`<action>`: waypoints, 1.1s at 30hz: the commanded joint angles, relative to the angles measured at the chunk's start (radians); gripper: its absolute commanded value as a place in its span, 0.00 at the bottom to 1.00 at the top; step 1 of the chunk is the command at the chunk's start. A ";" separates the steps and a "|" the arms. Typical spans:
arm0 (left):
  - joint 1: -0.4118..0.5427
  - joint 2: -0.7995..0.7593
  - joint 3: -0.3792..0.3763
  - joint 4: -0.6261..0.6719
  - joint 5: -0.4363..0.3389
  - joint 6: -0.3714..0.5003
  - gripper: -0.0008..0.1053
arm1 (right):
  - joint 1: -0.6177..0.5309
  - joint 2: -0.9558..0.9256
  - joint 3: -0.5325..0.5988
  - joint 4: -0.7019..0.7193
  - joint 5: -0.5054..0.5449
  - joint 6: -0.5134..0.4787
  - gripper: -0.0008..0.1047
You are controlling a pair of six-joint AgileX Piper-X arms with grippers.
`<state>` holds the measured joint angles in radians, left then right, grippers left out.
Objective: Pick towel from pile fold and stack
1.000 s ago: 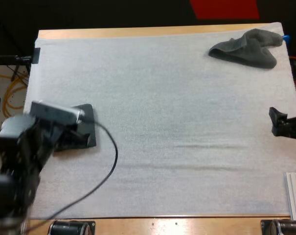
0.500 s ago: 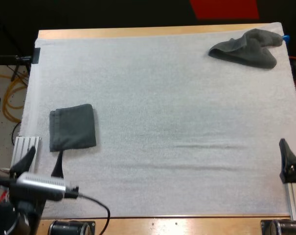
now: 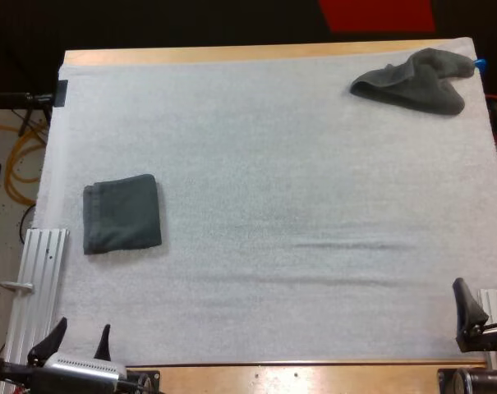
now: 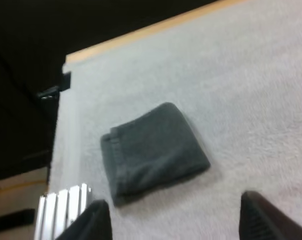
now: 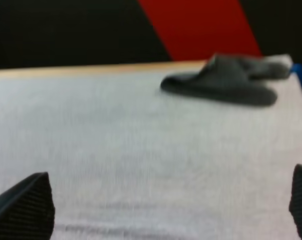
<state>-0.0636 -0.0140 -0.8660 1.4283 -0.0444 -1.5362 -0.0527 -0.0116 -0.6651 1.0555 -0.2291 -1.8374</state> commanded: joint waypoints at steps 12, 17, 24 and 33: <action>0.004 -0.140 0.031 0.009 -0.071 -0.022 0.51 | 0.000 -0.042 0.011 -0.065 -0.023 -0.008 0.89; 0.004 -0.140 0.107 -0.189 -0.034 -0.077 0.51 | 0.000 -0.039 0.011 -0.095 -0.023 -0.010 0.89; 0.004 -0.138 0.227 -0.363 0.005 -0.127 0.51 | 0.000 -0.028 0.029 -0.095 -0.023 -0.051 0.89; 0.004 -0.138 0.362 -0.431 0.004 -0.148 0.51 | 0.000 -0.021 0.119 -0.095 -0.023 -0.043 0.89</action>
<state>-0.0593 -0.0122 -0.4992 1.0180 -0.0444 -1.6690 -0.0527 -0.0116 -0.5442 0.9677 -0.2418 -1.8723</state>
